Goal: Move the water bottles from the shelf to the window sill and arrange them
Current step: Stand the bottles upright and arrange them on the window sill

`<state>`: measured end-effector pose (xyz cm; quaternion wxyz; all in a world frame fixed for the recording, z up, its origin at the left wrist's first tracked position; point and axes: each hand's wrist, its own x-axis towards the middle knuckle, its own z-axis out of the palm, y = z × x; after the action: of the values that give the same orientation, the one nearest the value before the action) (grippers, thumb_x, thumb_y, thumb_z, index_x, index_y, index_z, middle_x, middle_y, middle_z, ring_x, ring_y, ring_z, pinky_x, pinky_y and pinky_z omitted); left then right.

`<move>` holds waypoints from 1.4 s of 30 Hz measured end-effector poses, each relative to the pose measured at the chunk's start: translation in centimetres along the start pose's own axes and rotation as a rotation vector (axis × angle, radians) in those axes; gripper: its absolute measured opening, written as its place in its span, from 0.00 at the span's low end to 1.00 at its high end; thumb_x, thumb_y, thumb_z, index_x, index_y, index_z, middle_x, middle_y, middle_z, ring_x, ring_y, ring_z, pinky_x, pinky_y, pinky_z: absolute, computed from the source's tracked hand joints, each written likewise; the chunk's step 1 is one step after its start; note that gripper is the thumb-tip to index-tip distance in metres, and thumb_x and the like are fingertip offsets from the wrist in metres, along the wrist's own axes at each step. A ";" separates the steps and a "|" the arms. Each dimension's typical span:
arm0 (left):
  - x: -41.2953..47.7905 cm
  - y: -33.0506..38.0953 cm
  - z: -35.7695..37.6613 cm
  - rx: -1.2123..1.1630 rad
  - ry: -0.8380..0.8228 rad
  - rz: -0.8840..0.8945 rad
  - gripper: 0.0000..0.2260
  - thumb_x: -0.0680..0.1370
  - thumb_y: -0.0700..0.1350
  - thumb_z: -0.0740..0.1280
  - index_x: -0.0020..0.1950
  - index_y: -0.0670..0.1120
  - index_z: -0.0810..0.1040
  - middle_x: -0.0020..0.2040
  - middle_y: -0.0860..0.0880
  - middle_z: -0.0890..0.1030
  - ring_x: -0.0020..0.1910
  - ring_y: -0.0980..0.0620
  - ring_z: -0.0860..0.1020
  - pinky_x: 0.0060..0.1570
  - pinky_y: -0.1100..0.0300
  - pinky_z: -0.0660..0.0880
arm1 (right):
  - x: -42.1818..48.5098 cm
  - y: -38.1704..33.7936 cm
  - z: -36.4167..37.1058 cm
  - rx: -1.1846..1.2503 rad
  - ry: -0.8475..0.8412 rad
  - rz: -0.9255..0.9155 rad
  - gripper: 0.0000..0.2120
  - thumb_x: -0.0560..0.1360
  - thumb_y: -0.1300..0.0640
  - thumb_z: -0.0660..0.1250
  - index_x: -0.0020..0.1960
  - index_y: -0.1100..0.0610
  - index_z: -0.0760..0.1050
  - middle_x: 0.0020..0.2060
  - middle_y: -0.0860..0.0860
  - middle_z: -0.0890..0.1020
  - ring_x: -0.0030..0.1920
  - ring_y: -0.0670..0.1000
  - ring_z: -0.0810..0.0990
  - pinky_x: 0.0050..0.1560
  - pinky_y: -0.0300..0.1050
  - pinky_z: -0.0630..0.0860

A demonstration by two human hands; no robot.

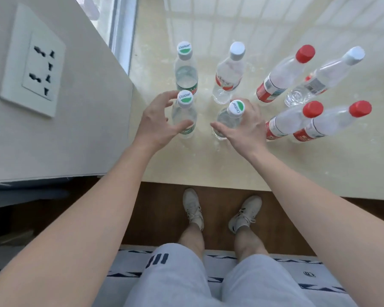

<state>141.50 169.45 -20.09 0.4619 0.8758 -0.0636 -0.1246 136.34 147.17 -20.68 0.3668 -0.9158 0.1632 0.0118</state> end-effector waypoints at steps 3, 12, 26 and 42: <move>0.6 0.1 0.0 -0.006 -0.020 0.040 0.26 0.68 0.50 0.77 0.64 0.54 0.73 0.60 0.58 0.76 0.61 0.56 0.75 0.50 0.48 0.81 | 0.3 0.0 0.2 0.014 0.025 -0.029 0.31 0.64 0.41 0.79 0.60 0.56 0.77 0.54 0.52 0.79 0.53 0.51 0.77 0.50 0.36 0.65; 0.6 -0.6 -0.6 -0.026 -0.093 0.102 0.24 0.68 0.50 0.78 0.62 0.55 0.76 0.57 0.54 0.72 0.58 0.53 0.75 0.45 0.50 0.82 | 0.9 0.8 -1.8 0.057 -0.133 -0.067 0.29 0.64 0.49 0.82 0.61 0.56 0.75 0.47 0.45 0.80 0.49 0.44 0.76 0.45 0.23 0.67; 0.8 -0.4 -0.5 -0.044 -0.092 0.147 0.21 0.73 0.54 0.74 0.63 0.48 0.78 0.57 0.50 0.81 0.57 0.54 0.78 0.62 0.60 0.74 | 0.9 0.7 -1.9 0.030 -0.112 -0.139 0.26 0.67 0.45 0.80 0.60 0.57 0.79 0.56 0.55 0.82 0.56 0.53 0.80 0.52 0.24 0.69; 0.3 -0.2 -0.7 -0.045 -0.164 0.102 0.22 0.71 0.50 0.76 0.63 0.52 0.78 0.58 0.55 0.78 0.60 0.56 0.75 0.55 0.48 0.80 | 1.0 0.2 -2.6 -0.058 -0.198 -0.146 0.27 0.66 0.46 0.80 0.61 0.56 0.80 0.55 0.54 0.82 0.58 0.53 0.78 0.58 0.39 0.69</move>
<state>141.93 170.01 -19.91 0.4805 0.8477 -0.1431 -0.1737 137.01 144.99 -19.07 0.3545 -0.9297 0.0588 0.0802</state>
